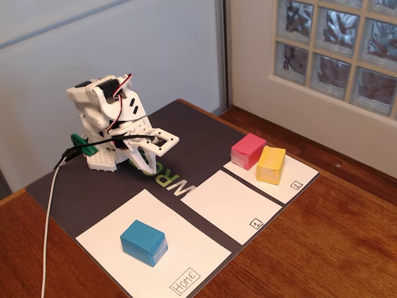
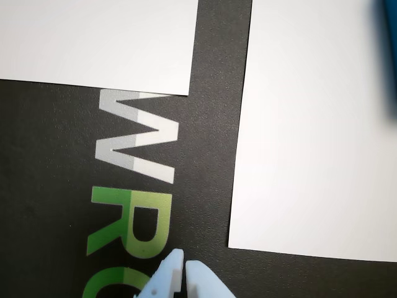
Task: Move box blue to zone 1
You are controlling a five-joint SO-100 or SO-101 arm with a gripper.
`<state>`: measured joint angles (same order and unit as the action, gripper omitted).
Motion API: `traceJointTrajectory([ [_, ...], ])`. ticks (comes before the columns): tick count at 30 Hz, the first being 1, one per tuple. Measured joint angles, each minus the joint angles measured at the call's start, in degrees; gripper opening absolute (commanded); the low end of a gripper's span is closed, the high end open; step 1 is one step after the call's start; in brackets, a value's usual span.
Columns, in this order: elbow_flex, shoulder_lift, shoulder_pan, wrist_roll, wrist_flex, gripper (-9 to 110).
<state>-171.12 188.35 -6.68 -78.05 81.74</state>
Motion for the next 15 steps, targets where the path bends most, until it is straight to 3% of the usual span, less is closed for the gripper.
traceJointTrajectory([
  [15, -0.35, 0.00, -0.35, -2.37, 0.00, 0],
])
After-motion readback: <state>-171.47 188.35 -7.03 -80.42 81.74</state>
